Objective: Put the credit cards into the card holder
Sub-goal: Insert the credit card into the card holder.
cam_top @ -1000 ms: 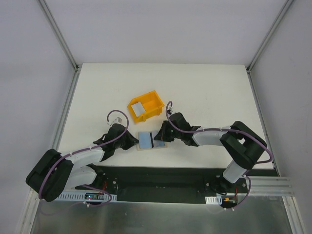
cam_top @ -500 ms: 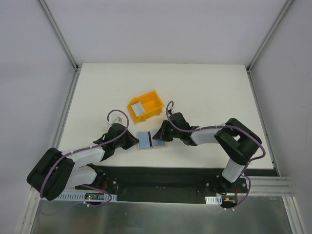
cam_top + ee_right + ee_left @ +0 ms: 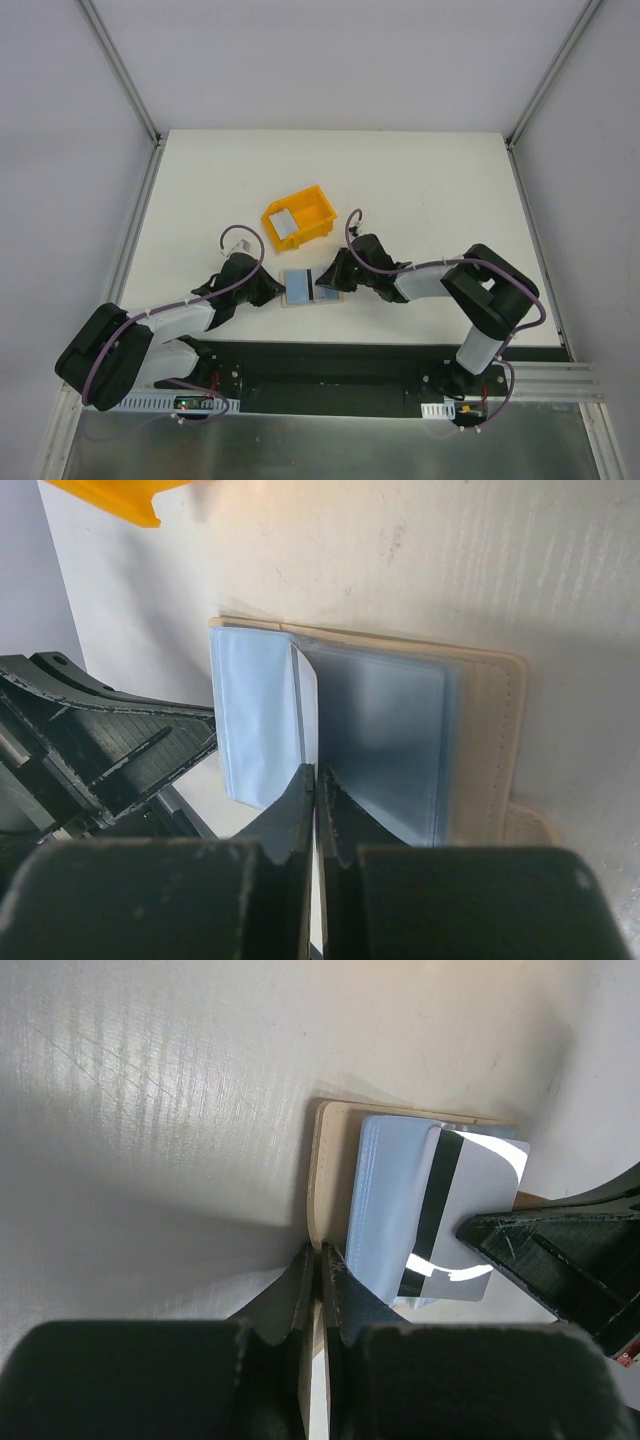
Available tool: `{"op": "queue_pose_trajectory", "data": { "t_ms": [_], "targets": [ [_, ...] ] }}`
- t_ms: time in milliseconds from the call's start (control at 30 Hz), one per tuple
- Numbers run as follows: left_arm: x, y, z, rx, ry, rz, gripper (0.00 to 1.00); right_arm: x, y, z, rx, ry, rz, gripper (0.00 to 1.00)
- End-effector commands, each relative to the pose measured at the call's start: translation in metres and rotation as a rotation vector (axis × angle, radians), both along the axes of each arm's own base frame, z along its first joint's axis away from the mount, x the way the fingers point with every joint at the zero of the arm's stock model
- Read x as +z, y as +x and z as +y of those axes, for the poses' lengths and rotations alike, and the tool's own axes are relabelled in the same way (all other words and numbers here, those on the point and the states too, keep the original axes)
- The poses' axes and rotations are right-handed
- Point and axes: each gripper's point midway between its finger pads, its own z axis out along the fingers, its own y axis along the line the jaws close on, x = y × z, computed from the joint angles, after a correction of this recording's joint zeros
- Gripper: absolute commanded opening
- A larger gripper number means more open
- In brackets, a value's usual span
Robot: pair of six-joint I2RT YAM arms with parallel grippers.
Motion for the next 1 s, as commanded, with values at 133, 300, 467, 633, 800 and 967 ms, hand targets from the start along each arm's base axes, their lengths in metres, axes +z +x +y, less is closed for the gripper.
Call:
{"op": "queue_pose_trajectory", "data": {
  "t_ms": [133, 300, 467, 633, 800, 967],
  "targets": [
    [-0.01, -0.01, 0.001, -0.022, 0.007, 0.039, 0.0, -0.016, 0.001, -0.013, -0.049, -0.065, 0.021, 0.01],
    [-0.01, -0.01, 0.001, -0.022, 0.006, 0.04, 0.0, -0.014, -0.004, -0.001, -0.019, -0.037, 0.032, 0.01],
    [-0.011, -0.01, 0.001, -0.022, 0.005, 0.043, 0.0, -0.014, -0.005, 0.01, -0.008, -0.018, 0.041, 0.03],
    [-0.011, -0.01, 0.0, -0.023, 0.005, 0.045, 0.0, -0.012, -0.007, 0.02, -0.001, 0.01, 0.048, 0.05],
    [-0.012, -0.01, 0.0, -0.022, 0.005, 0.044, 0.0, -0.01, -0.002, 0.016, -0.012, -0.008, 0.017, 0.16],
    [-0.011, -0.009, 0.003, -0.011, 0.007, 0.038, 0.0, -0.008, 0.005, -0.008, -0.028, -0.098, -0.028, 0.33]
  ]
}}
